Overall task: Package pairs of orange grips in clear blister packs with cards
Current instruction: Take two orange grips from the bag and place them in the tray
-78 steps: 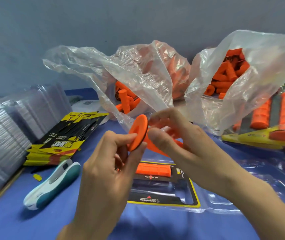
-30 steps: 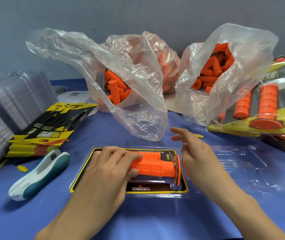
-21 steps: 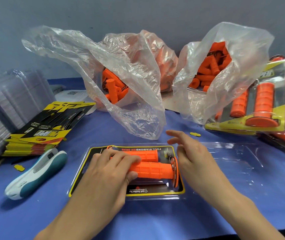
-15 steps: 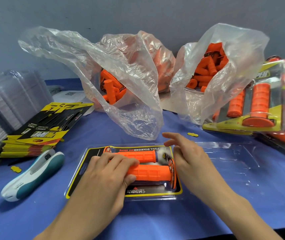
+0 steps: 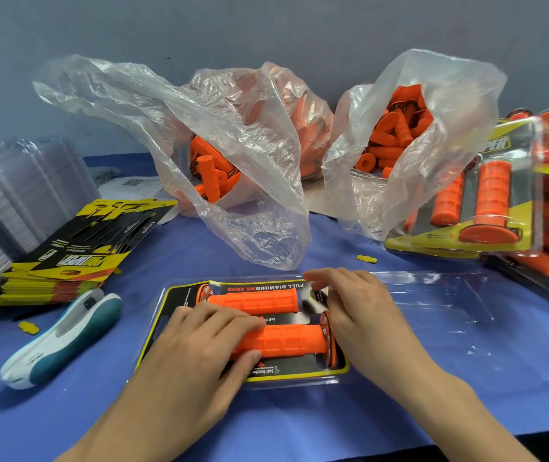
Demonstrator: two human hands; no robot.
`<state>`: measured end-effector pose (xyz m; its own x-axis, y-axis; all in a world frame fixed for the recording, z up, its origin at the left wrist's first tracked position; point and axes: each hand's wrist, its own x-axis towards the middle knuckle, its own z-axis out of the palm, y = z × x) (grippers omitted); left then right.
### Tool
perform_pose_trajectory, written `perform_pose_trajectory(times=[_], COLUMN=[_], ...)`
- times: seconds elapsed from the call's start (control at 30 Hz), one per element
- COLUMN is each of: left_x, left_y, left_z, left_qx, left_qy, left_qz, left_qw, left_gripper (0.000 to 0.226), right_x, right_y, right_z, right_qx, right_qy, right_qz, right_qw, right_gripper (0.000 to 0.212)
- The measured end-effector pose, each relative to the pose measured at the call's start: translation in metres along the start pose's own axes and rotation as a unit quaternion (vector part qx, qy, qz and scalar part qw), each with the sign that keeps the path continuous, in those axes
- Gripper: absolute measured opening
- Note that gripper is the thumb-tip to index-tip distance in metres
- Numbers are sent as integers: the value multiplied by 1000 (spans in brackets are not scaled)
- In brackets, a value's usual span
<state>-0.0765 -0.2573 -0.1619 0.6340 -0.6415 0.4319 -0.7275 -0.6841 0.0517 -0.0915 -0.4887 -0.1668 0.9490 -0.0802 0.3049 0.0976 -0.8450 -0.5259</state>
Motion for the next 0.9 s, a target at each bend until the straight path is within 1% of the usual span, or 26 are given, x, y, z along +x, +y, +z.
perform_pose_trajectory(times=[0.2, 0.3, 0.4, 0.47, 0.57, 0.63, 0.67, 0.73, 0.8, 0.83, 0.9], left_x=[-1, -2, -3, -4, -4, -4, -3, -1, -1, -1, -3], left_y=[-2, -3, -4, -5, -4, -4, -6, -14, -28, -36, -49], left_z=[3, 3, 3, 3, 4, 3, 2, -1, -3, -2, 3], left_qx=[-6, -20, -39, -46, -59, -59, -63, -90, -123, -136, -154], left_qy=[3, -5, -18, -28, -29, -11, 12, 75, 128, 134, 93], left_qz=[1, -6, -11, -17, -29, -29, -41, -114, -217, -267, -358], left_qw=[1000, 1000, 999, 998, 997, 998, 997, 987, 960, 945, 916], left_gripper=[33, 33, 31, 30, 32, 32, 32, 30, 22, 21, 29], right_x=[-1, -1, -1, -3, -8, -9, -9, -9, -9, -10, -10], right_y=[1, 1, -2, -6, -10, -9, -9, -8, -7, -8, -9], right_z=[-1, 0, -2, -3, -3, -4, -4, -5, -5, -5, -5], right_qx=[-26, -3, 29, 15, -61, -75, -72, -72, -80, -81, -84], right_qy=[-9, 2, 29, 8, -51, -62, -63, -67, -68, -68, -66], right_qz=[-8, -5, -14, -43, -93, -91, -88, -82, -80, -79, -81], right_qw=[1000, 1000, 999, 999, 992, 991, 992, 992, 991, 991, 991], right_gripper=[37, 35, 25, 30, 44, 48, 48, 44, 40, 40, 43])
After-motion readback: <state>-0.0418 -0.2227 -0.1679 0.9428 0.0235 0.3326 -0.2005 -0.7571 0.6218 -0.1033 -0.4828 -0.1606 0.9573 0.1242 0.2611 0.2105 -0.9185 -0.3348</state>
